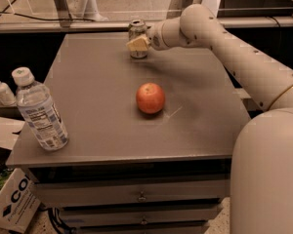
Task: Move 7up can near blue plastic bottle
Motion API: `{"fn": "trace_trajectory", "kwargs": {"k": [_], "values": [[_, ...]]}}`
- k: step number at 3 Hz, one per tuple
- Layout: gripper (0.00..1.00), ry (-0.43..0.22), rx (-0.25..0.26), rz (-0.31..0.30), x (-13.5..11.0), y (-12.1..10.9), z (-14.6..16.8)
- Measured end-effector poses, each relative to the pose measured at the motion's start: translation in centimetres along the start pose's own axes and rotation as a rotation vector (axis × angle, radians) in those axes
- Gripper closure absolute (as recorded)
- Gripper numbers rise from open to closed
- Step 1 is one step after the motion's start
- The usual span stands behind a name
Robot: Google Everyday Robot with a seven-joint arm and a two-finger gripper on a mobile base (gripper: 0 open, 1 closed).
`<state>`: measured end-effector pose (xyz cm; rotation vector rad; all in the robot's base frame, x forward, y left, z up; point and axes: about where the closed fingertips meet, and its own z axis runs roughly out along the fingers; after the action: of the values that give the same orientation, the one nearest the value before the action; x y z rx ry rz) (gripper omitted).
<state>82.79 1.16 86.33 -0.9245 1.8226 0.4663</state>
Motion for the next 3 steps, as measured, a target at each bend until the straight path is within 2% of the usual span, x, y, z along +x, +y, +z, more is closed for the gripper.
{"fn": "trace_trajectory", "kwargs": {"k": [1,2,3], "values": [[0.65,-0.019,0.0,0.031,-0.1,0.3,-0.9],[0.87,-0.075,-0.056,0.06,-1.5,2.3,-3.5],[1.0,-0.142,-0.189,0.083,-3.1,6.9,-6.5]]}}
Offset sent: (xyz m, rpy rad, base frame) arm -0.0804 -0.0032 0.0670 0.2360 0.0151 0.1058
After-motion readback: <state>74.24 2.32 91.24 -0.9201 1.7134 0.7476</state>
